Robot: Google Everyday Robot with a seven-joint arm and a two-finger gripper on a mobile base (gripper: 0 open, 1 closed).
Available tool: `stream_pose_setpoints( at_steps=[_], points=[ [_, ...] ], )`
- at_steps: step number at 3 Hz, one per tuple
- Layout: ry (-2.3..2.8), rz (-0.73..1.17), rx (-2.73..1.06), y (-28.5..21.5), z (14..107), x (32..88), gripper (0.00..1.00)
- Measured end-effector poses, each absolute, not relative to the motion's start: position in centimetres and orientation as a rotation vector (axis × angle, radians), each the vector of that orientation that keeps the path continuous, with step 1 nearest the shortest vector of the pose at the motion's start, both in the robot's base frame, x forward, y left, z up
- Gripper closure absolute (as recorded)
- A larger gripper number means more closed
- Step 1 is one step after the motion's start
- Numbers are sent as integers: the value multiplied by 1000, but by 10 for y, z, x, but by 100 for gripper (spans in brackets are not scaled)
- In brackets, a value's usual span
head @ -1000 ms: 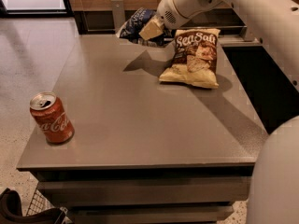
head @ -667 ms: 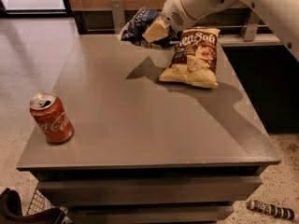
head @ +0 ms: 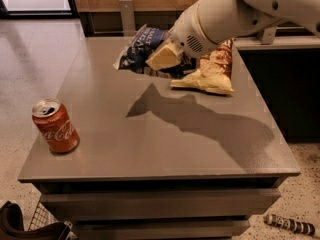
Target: Move blue chip bag near coke can
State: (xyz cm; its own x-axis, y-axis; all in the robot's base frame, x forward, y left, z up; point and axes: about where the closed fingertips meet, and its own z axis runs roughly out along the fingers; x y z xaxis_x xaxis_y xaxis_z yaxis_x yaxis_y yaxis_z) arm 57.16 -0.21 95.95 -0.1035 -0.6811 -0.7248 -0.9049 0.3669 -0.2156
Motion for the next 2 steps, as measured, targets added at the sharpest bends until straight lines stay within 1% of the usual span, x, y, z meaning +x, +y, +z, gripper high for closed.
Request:
stream_pose_setpoints(
  at_steps=[2],
  points=[
    [1916, 378, -1542, 70, 932, 506, 100]
  ],
)
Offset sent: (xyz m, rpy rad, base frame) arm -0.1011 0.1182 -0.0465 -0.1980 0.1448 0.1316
